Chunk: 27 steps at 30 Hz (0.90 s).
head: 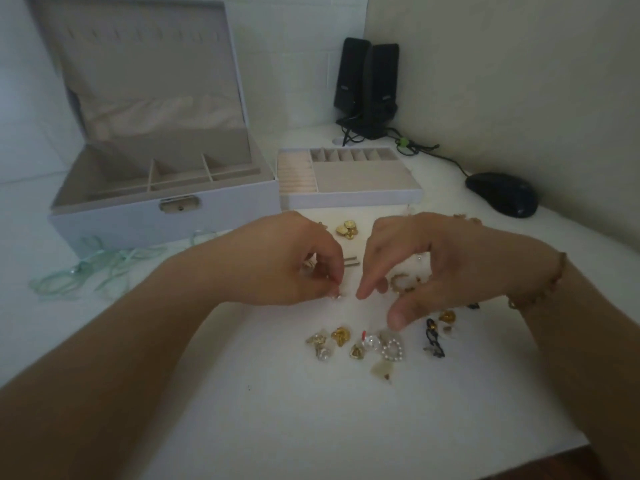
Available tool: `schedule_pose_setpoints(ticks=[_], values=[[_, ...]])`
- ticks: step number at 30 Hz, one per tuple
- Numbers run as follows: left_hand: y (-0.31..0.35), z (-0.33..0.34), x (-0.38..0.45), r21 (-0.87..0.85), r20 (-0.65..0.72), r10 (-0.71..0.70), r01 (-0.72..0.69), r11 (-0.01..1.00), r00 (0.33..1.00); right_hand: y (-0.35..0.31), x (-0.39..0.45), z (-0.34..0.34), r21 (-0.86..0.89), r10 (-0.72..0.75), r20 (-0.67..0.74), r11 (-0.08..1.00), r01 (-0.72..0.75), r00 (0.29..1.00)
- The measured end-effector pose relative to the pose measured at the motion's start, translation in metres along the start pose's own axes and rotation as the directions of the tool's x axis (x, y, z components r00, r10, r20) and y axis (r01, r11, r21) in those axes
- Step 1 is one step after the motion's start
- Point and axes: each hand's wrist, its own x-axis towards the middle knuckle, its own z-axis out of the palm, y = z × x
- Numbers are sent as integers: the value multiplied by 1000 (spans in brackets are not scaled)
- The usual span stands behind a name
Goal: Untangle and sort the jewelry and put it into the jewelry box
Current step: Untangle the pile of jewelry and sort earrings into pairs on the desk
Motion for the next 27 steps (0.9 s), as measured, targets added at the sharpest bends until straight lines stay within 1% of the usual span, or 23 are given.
schedule_pose_setpoints(ticks=[4,7,9,10,12,13,15,17,18,22,25,27], values=[[-2,-1,0,-2,-44,8,-8,1000,999,-6,13,17,-54,-36,76,998,41,996],[-2,-4,0,-46,-84,8,-12,999,996,-8,14,17,-55,-53,49,997,56,997],[-1,-5,1,-81,-104,3,-12,997,995,-8,9,11,-9,-45,-50,999,45,998],[-1,-6,2,-93,-126,-4,-8,996,992,-7,7,7,10,-28,-133,1000,29,991],[0,-6,3,-140,-200,-53,25,990,978,-4,6,2,40,35,-320,999,-23,947],[1,-6,3,-182,-237,-89,46,982,967,-2,6,0,72,74,-391,996,-50,917],[3,-6,5,-302,-292,-155,63,951,944,0,6,-1,168,146,-464,983,-75,874],[5,-5,6,-430,-320,-214,60,901,923,0,7,1,221,193,-470,970,-97,861],[6,-5,6,-467,-328,-234,58,882,915,0,9,2,235,209,-470,966,-107,857],[10,-2,8,-543,-325,-245,31,839,913,2,15,7,315,213,-493,948,-56,843],[10,1,9,-580,-311,-252,27,814,916,4,18,9,370,202,-494,929,-6,846],[11,3,10,-610,-298,-258,24,792,919,5,19,10,382,201,-484,924,-1,852]])
